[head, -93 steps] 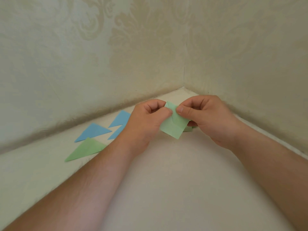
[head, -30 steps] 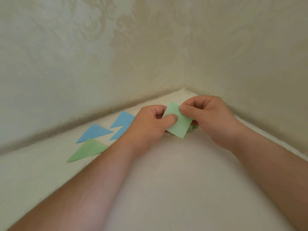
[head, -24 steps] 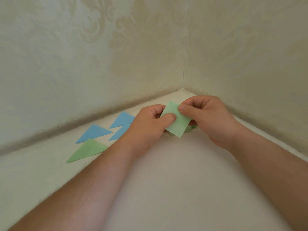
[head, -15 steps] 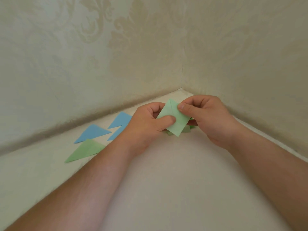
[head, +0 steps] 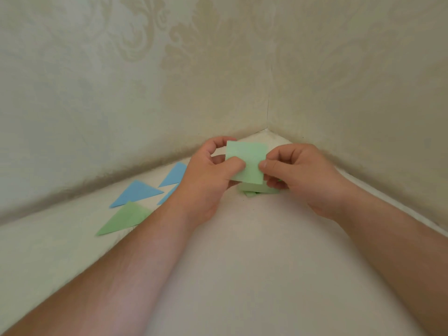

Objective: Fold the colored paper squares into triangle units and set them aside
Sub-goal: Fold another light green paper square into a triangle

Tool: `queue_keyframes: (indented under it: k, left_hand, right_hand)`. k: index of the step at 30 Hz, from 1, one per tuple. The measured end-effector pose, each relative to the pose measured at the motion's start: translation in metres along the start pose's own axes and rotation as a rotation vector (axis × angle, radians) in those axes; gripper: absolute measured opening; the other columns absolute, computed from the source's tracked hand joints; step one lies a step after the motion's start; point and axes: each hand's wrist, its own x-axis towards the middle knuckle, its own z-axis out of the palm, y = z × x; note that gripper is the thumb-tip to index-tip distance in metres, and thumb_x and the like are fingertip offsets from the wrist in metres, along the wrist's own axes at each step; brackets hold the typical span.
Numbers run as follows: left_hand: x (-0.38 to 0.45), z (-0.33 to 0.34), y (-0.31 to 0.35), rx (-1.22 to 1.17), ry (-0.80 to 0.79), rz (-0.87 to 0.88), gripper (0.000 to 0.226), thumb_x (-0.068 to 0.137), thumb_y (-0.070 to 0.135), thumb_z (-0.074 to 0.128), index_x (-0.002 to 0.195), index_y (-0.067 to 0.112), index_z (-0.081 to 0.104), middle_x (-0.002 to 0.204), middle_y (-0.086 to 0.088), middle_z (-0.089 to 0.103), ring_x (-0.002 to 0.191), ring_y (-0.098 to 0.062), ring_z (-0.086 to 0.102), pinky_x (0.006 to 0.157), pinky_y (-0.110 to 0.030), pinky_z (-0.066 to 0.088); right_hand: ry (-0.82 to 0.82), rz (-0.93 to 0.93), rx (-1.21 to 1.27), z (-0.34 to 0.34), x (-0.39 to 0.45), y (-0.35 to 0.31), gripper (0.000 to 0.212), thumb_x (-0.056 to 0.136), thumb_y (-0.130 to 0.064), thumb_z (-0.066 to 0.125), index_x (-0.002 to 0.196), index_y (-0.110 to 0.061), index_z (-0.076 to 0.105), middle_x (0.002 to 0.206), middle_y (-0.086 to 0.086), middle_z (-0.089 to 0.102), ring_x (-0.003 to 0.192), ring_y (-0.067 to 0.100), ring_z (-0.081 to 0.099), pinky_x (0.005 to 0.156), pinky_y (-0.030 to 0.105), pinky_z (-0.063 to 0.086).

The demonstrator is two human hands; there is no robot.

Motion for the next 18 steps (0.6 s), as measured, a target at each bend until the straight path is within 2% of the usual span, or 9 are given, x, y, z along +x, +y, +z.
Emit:
queue_keyframes:
  k: [3,6,9,12,15,18]
  left_hand:
    - [0.001,-0.002,0.002,-0.032,0.02,0.014,0.041,0.091,-0.008,0.058,0.123,0.018,0.059,0.102,-0.017,0.076,0.083,-0.025,0.072,0.087,-0.044,0.062]
    - [0.001,-0.003,0.001,0.002,0.048,0.051,0.044,0.091,-0.008,0.058,0.126,0.019,0.058,0.101,-0.017,0.077,0.086,-0.025,0.073,0.085,-0.041,0.062]
    - [0.001,-0.003,0.001,0.003,0.065,0.079,0.043,0.091,-0.007,0.059,0.125,0.019,0.059,0.095,-0.012,0.077,0.084,-0.023,0.072,0.084,-0.04,0.062]
    - [0.002,-0.003,0.002,-0.029,0.088,0.078,0.039,0.092,-0.008,0.058,0.121,0.018,0.062,0.097,-0.012,0.077,0.083,-0.022,0.073,0.079,-0.036,0.061]
    - [0.001,-0.003,0.003,-0.057,0.068,0.054,0.035,0.094,-0.007,0.058,0.123,0.012,0.063,0.104,-0.014,0.078,0.089,-0.023,0.075,0.081,-0.035,0.061]
    - [-0.001,0.0,0.003,-0.057,-0.002,0.033,0.03,0.094,-0.007,0.058,0.119,0.006,0.068,0.104,-0.011,0.078,0.092,-0.022,0.075,0.083,-0.035,0.062]
  right_hand:
    - [-0.06,0.007,-0.043,0.001,-0.002,0.0,0.022,0.094,-0.014,0.072,0.072,-0.017,0.069,0.07,0.001,0.069,0.066,0.015,0.062,0.073,0.038,0.052]
    - [0.009,-0.019,0.014,0.0,-0.001,-0.001,0.015,0.093,-0.013,0.072,0.09,-0.027,0.071,0.076,0.0,0.069,0.066,0.018,0.063,0.071,0.04,0.052]
    - [0.081,-0.098,0.003,-0.003,0.0,-0.002,0.041,0.091,-0.002,0.065,0.109,-0.039,0.066,0.085,-0.001,0.067,0.067,0.02,0.064,0.069,0.043,0.05]
    - [0.065,-0.228,-0.142,-0.004,-0.002,-0.001,0.064,0.087,0.009,0.056,0.105,-0.052,0.066,0.099,-0.007,0.064,0.076,0.022,0.063,0.061,0.036,0.048]
    - [0.016,-0.314,-0.291,-0.003,-0.002,0.004,0.055,0.087,0.003,0.069,0.099,-0.051,0.07,0.104,-0.013,0.061,0.083,0.013,0.063,0.067,0.026,0.051]
    - [0.019,-0.341,-0.29,-0.001,-0.001,0.008,0.04,0.084,-0.007,0.08,0.096,-0.045,0.073,0.104,-0.014,0.063,0.083,0.013,0.063,0.07,0.031,0.054]
